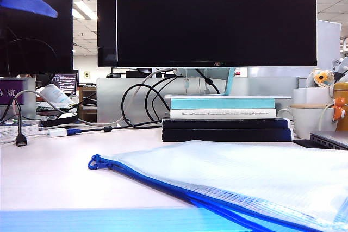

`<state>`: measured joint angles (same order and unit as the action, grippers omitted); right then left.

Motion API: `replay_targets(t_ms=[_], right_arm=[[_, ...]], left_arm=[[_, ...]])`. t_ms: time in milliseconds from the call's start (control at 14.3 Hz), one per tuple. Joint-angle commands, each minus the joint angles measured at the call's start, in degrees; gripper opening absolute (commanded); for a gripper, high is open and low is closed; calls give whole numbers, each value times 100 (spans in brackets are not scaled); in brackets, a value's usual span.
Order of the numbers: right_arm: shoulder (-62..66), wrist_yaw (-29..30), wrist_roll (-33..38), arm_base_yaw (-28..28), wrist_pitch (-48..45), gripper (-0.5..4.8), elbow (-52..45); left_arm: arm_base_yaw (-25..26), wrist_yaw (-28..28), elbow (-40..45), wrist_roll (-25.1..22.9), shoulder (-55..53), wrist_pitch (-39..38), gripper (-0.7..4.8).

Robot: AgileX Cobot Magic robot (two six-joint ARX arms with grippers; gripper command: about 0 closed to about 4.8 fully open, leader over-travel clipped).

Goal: Pick up the transparent plastic file bag with a blue zipper and open its zipper.

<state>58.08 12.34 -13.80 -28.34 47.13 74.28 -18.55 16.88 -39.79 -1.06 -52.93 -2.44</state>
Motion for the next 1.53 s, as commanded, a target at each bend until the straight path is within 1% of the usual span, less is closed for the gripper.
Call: replay_targets(t_ms=[70, 140, 209, 279, 349, 419, 558, 628, 698, 767, 837, 907, 977, 1046, 1116, 1256, 1325, 1395, 1465, 1535], right_arm=[[-1384, -973, 507, 271, -442, 479, 9], [-1808, -1355, 507, 278, -560, 479, -7], [-2164, -1493, 522, 289, -566, 479, -140], [-2490, -1637, 590, 289, -654, 479, -426], [-3012, -1784, 776, 289, -1211, 479, -979], [-3497, -1919, 791, 286, -1805, 479, -1537], [-4221, -2063, 914, 286, -2448, 479, -2507], [-4454, -2061, 1075, 286, -2599, 479, -2881], [-4712, -2057, 1379, 286, -2826, 479, -3375], [-4850, -2050, 1606, 286, -2979, 479, -3668], [-5038, -1952, 2000, 284, -3320, 479, -4164], [-5149, -1845, 2286, 282, -3738, 479, -4638], [-5202, -1781, 2374, 282, -4433, 479, -5431], [-5202, -1633, 2564, 282, -4795, 479, -5877], [-5202, -1624, 2608, 282, -4979, 479, -6094], [-5219, -1665, 2599, 284, -5213, 479, -6500], [-5252, -1770, 2546, 291, -5217, 477, -6502], [-5283, -1851, 2437, 293, -5368, 405, -6502], [-5362, -1847, 2319, 295, -5429, 362, -6500], [-5598, -2162, 2061, 297, -5455, 322, -6498]], left_arm=[[13, -44, -24, -350, 699, -748, 479], [39, -479, -22, -363, 1040, -870, 479], [219, -881, 33, -365, 1453, -922, 479], [492, -918, 157, -343, 1827, -953, 479], [949, -933, 435, -341, 2264, -949, 479], [1283, -885, 629, -227, 2544, -979, 479], [1687, -774, 861, 138, 2911, -986, 479], [1805, -774, 907, 219, 3016, -984, 479], [1993, -772, 992, 396, 3187, -894, 479], [2070, -774, 1034, 470, 3279, -848, 479], [2149, -789, 1099, 485, 3410, -772, 479], [2168, -800, 1193, 487, 3569, -682, 457], [2166, -785, 1456, 629, 3812, -468, 454], [2168, -796, 1659, 826, 4024, -315, 453], [2168, -804, 1827, 907, 4221, -155, 453], [2166, -815, 2216, 903, 5045, -50, 452], [2164, -938, 2321, 898, 5292, -31, 418], [2162, -905, 2323, 903, 5281, -133, 323], [2162, -920, 2337, 903, 5272, -153, 299], [2162, -911, 2371, 901, 5283, -219, 279]])
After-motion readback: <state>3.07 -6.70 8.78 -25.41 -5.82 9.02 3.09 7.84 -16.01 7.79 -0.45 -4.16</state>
